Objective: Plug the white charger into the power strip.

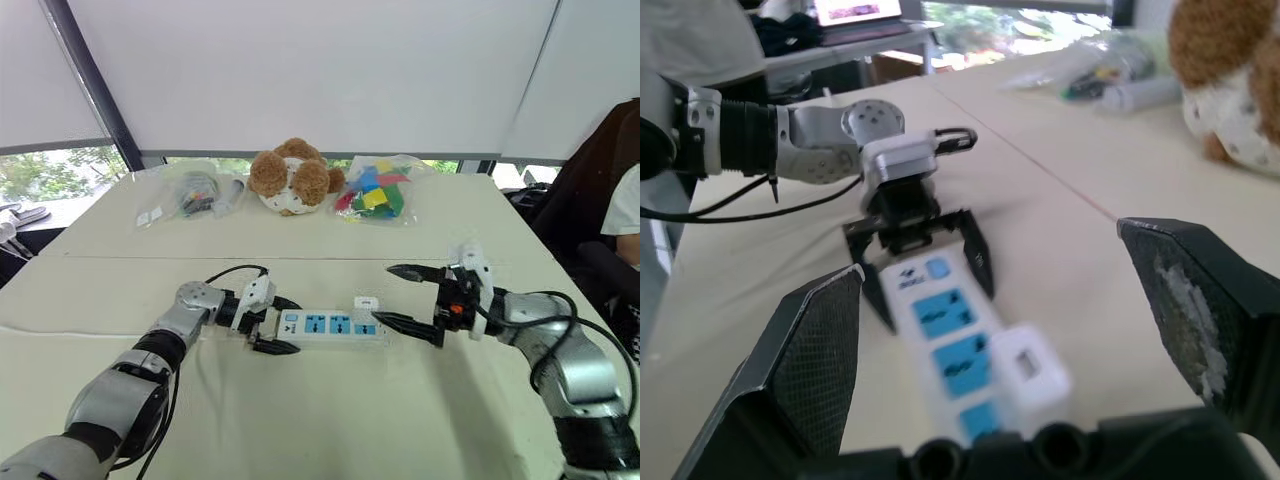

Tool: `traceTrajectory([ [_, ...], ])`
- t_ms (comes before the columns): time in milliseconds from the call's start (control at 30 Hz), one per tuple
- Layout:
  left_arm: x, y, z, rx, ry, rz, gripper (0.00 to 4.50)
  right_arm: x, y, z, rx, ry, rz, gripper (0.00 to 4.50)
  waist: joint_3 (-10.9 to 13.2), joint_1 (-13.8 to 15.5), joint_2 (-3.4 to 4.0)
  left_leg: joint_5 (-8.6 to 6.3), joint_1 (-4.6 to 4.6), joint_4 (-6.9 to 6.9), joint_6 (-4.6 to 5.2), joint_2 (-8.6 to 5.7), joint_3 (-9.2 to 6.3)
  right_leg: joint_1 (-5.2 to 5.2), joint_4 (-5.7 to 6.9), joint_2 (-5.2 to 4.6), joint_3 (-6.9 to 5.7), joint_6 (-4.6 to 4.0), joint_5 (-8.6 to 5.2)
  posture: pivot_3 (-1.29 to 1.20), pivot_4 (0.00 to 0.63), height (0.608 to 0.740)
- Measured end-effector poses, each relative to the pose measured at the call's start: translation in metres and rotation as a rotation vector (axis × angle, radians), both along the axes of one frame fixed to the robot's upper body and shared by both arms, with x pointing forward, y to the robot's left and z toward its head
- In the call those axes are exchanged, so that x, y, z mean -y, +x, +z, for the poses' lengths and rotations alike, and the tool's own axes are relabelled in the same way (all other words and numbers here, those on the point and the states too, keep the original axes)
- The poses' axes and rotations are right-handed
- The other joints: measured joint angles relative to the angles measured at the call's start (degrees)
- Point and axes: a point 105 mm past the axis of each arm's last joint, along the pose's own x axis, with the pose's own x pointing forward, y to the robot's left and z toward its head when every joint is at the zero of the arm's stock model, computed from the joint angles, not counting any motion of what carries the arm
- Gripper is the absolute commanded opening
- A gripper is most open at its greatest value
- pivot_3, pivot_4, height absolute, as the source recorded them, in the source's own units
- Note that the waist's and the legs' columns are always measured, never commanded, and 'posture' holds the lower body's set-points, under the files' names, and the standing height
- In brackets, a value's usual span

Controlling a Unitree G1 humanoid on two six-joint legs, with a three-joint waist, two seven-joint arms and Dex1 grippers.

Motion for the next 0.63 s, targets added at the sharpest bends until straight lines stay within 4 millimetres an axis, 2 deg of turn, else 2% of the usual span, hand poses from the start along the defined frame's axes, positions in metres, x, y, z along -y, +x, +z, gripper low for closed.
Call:
traceTrajectory([
  [67,-0.006,0.002,0.005,-0.007,-0.01,0.03,4.5,0.005,-0.012,-0.004,-0.04,0.001,-0.041,4.46,0.17,-0.18,-0.21,0.03,-0.01,0.01,-0.04,0.0,-0.1,-0.05,0.02,0.1,0.03,-0.02,0.01,0.0,0.15,0.739],
  [133,-0.016,0.0,0.02,-0.018,-0.026,0.048,4.5,0.011,-0.021,-0.011,-0.093,0.016,-0.092,4.46,0.38,-0.31,-0.41,0.07,-0.05,-0.05,-0.12,0.03,-0.2,-0.12,0.06,0.17,0.03,-0.04,0.01,0.0,0.15,0.739],
  [200,-0.034,-0.006,0.042,-0.02,-0.04,0.078,4.5,0.019,-0.028,-0.021,-0.165,0.032,-0.143,4.46,0.4,-0.56,-0.38,0.09,-0.07,-0.12,-0.15,0.06,-0.19,-0.19,0.09,0.17,0.04,-0.05,0.02,0.0,0.15,0.739],
  [267,-0.054,-0.018,0.052,-0.026,-0.019,0.111,4.5,0.023,-0.03,-0.026,-0.188,0.033,-0.179,4.46,0.41,-1.2,-0.29,0.09,-0.05,-0.18,-0.16,0.06,-0.18,-0.19,0.09,0.15,0.05,-0.05,0.01,0.0,0.15,0.739],
  [333,-0.072,-0.033,0.047,-0.069,0.007,0.169,4.5,0.027,-0.032,-0.029,-0.198,0.038,-0.208,4.46,0.44,-1.59,-0.21,0.09,-0.03,-0.19,-0.15,0.06,-0.18,-0.19,0.09,0.14,0.05,-0.08,-0.01,0.0,0.15,0.739],
  [400,-0.081,-0.041,0.039,-0.123,-0.005,0.244,4.5,0.03,-0.032,-0.031,-0.206,0.041,-0.222,4.46,0.52,-1.5,-0.25,0.09,-0.04,-0.17,-0.15,0.06,-0.2,-0.18,0.1,0.13,0.02,-0.08,-0.01,0.0,0.15,0.739],
  [467,-0.088,-0.041,0.037,-0.144,-0.045,0.33,4.5,0.031,-0.031,-0.031,-0.204,0.046,-0.228,4.46,0.62,-1.21,-0.39,0.13,-0.06,-0.1,-0.22,0.06,-0.23,-0.17,0.1,0.12,-0.01,-0.08,-0.01,0.0,0.15,0.739],
  [567,-0.112,-0.036,0.041,-0.126,-0.131,0.518,4.5,0.037,-0.031,-0.036,-0.218,0.06,-0.254,4.46,0.69,-1.21,-0.47,0.16,-0.05,-0.04,-0.27,0.06,-0.21,-0.12,0.09,0.09,0.0,-0.09,-0.01,0.0,0.15,0.739],
  [633,-0.13,-0.039,0.036,-0.113,-0.16,0.635,4.5,0.04,-0.033,-0.042,-0.244,0.064,-0.276,4.46,0.68,-1.28,-0.47,0.16,-0.03,-0.05,-0.28,0.05,-0.19,-0.1,0.08,0.06,0.01,-0.08,-0.01,0.0,0.15,0.739],
])
